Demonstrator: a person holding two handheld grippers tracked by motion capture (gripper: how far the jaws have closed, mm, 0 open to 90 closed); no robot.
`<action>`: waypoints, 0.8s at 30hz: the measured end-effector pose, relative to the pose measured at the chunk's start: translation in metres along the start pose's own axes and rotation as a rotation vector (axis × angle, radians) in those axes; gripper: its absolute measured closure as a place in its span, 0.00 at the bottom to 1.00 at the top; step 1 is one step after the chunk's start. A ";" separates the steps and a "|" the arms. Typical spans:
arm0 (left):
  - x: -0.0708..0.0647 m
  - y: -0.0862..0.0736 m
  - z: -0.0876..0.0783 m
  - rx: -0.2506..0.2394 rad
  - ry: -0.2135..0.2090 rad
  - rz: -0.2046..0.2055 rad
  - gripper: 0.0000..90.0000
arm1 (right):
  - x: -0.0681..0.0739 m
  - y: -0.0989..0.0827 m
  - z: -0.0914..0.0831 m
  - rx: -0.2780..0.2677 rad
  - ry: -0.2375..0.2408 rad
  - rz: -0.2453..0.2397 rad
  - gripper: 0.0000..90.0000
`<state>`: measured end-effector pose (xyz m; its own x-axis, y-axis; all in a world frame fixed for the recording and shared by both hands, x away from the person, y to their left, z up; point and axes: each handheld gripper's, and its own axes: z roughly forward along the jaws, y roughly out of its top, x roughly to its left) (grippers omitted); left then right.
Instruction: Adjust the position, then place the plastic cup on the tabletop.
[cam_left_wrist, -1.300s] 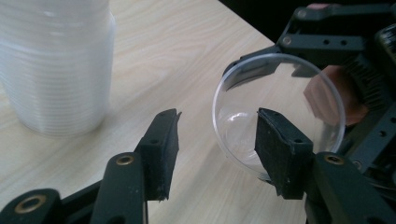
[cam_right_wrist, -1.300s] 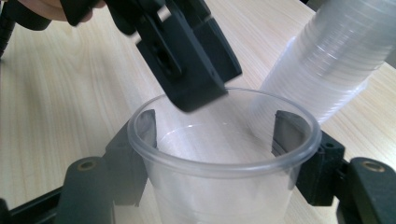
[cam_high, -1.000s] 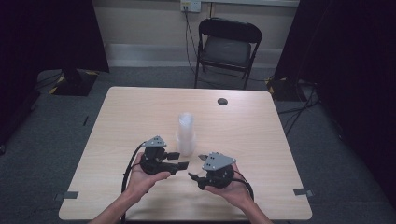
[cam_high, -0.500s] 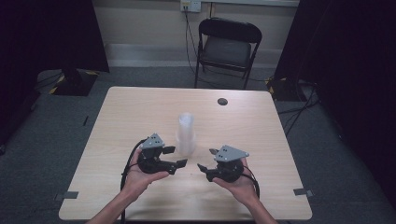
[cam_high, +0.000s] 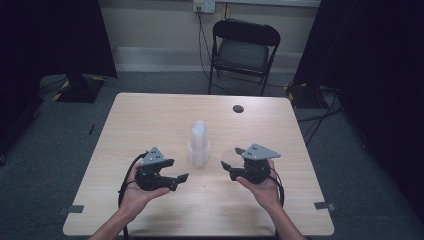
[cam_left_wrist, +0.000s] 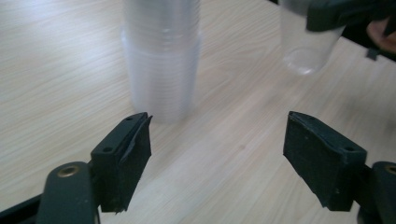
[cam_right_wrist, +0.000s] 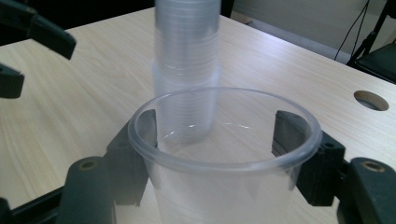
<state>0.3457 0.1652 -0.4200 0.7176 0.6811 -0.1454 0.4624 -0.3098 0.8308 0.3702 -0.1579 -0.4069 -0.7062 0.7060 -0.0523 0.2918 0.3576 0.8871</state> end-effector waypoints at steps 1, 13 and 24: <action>0.001 -0.002 -0.001 0.002 -0.001 -0.003 0.26 | -0.003 0.000 0.000 -0.005 -0.008 0.003 0.34; 0.009 -0.021 -0.006 -0.005 0.020 -0.054 0.25 | -0.027 0.005 0.006 -0.018 -0.074 0.037 0.34; 0.014 -0.035 0.000 0.036 0.021 -0.054 0.25 | -0.049 0.014 0.021 -0.040 -0.098 0.076 0.34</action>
<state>0.3388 0.1857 -0.4512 0.6801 0.7113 -0.1774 0.5187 -0.2959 0.8021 0.4220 -0.1744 -0.4011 -0.6157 0.7875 -0.0269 0.3150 0.2772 0.9077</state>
